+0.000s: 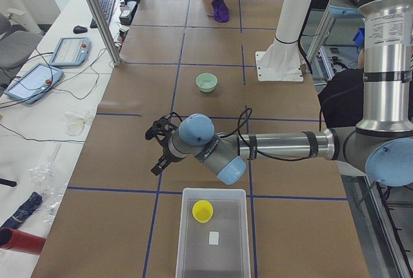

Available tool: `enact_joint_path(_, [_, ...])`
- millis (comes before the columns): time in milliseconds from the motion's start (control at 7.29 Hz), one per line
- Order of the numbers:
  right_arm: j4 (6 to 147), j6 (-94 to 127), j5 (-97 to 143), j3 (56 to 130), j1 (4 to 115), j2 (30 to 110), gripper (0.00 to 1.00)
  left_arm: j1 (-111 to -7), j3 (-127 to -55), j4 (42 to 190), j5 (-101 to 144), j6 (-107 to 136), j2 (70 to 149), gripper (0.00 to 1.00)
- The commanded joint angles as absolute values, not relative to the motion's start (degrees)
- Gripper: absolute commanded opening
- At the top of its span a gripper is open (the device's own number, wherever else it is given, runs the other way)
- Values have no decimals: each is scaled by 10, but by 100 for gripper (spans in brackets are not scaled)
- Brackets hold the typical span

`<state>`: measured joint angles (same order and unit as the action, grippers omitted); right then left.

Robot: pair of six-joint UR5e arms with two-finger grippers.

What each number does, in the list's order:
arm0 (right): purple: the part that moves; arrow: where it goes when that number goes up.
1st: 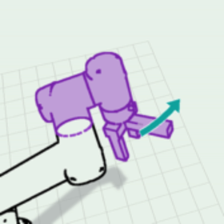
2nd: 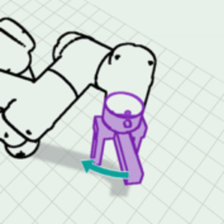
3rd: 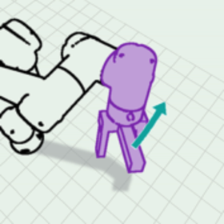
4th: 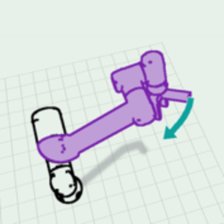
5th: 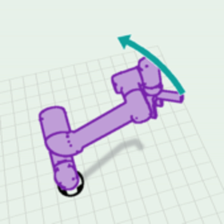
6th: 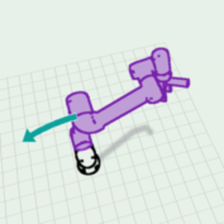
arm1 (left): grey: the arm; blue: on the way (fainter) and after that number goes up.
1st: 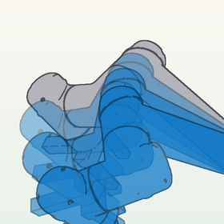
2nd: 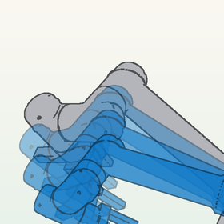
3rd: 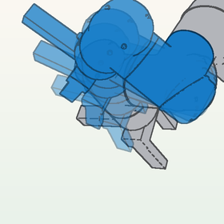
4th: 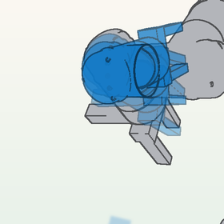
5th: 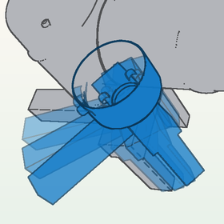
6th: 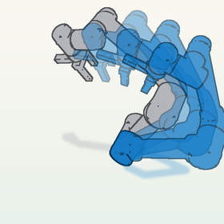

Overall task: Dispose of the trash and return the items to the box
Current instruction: 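Reach the right gripper to the purple cloth and grasp it, then carry the purple cloth into the pink bin and release it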

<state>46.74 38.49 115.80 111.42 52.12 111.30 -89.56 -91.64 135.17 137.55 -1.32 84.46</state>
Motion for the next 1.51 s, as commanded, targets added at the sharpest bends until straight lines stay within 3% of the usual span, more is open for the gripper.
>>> enact_joint_path(0, [601,251,1267,1177,654,1099,0,-896,-917,1352,1375,-13,845,100])
enact_joint_path(275, [799,52,1335,1222,789,1059,0,-896,-917,1352,1376,-13,842,100])
enact_joint_path(549, [999,-154,1341,1218,904,998,0,-896,-917,1352,1377,-13,842,100])
enact_joint_path(824, [1181,-372,1325,1154,1024,904,0,-895,-917,1352,1379,-12,842,100])
enact_joint_path(1098, [1173,-479,1298,1036,1063,870,0,-894,-918,1352,1379,-11,845,100])
enact_joint_path(1373, [1048,-489,1297,923,1067,879,0,-891,-919,1354,1376,19,852,100])
